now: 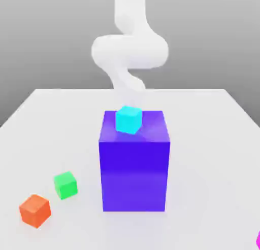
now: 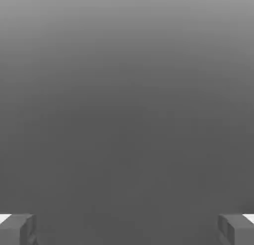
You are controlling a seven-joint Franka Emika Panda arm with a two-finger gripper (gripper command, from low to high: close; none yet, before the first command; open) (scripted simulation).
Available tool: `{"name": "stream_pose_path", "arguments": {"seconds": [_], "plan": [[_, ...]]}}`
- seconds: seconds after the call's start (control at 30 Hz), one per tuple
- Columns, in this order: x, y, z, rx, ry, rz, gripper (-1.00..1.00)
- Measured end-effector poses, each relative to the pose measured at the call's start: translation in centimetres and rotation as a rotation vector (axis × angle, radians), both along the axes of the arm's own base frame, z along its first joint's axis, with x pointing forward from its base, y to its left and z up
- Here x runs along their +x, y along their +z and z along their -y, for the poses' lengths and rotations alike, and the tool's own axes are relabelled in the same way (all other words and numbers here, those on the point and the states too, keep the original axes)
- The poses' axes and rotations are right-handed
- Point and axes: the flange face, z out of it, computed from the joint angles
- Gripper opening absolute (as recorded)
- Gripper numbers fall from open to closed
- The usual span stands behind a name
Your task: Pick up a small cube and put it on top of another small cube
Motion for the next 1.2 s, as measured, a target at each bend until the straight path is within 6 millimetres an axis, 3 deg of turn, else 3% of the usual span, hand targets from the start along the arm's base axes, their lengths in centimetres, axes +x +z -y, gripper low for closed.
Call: {"name": "stream_pose_path", "arguments": {"seconds": [0.3, 0.57, 0.87, 1.13, 1.2], "plan": [[9.6, -10.9, -7.3, -0.057, -0.025, -0.206, 0.00], [14.4, -22.6, -14.4, -0.080, -0.012, -0.371, 0.00], [15.4, -36.4, -22.0, -0.061, 0.013, -0.549, 0.00], [12.5, -47.8, -28.9, -0.002, 0.037, -0.712, 0.00], [12.0, -50.7, -29.8, 0.010, 0.039, -0.732, 0.00]]}}
